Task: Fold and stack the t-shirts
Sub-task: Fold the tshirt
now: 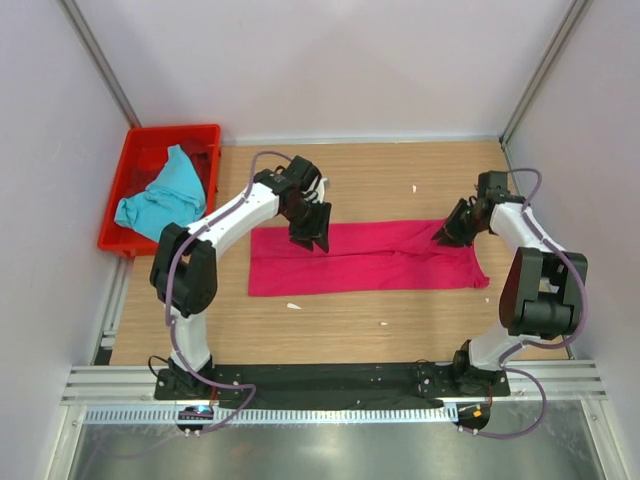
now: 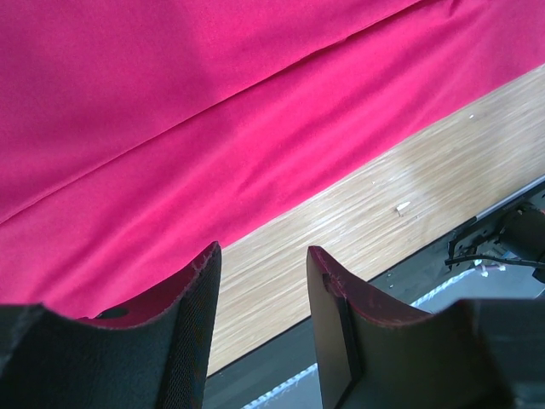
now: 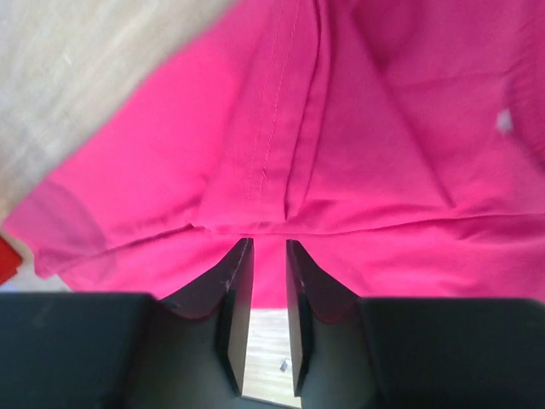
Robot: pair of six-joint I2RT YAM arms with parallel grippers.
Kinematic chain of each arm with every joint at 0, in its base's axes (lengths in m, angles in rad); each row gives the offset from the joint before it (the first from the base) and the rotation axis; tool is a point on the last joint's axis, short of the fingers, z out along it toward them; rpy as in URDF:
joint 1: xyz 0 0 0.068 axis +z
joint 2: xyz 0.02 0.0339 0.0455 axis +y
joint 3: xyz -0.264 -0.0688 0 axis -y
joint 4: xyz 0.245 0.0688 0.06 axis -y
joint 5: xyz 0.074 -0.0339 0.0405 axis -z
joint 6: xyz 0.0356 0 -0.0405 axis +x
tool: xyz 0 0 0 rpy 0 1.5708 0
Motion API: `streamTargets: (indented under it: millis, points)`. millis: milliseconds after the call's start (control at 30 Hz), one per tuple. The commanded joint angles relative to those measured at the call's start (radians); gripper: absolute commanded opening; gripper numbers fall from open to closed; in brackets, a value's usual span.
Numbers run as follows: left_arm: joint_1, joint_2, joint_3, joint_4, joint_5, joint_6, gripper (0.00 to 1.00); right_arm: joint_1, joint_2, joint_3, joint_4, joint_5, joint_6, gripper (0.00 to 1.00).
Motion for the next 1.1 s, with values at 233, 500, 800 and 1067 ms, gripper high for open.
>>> streamTargets:
  millis: [233, 500, 800, 1067]
  points:
    - [0.002, 0.004, 0.041, -0.013, 0.038, 0.024, 0.47, 0.041, 0.069, -0.098, 0.161, -0.075, -0.008, 0.33]
    - [0.002, -0.004, 0.026, -0.01, 0.032, 0.017, 0.46, 0.041, 0.101, -0.11, 0.202, -0.077, -0.031, 0.39]
    - [0.003, 0.0, 0.016, -0.006, 0.032, 0.014, 0.47, 0.044, 0.123, -0.113, 0.242, -0.1, -0.016, 0.38]
    - [0.002, -0.007, 0.018, -0.007, 0.029, 0.017, 0.47, 0.05, 0.109, -0.112, 0.271, -0.154, 0.065, 0.28]
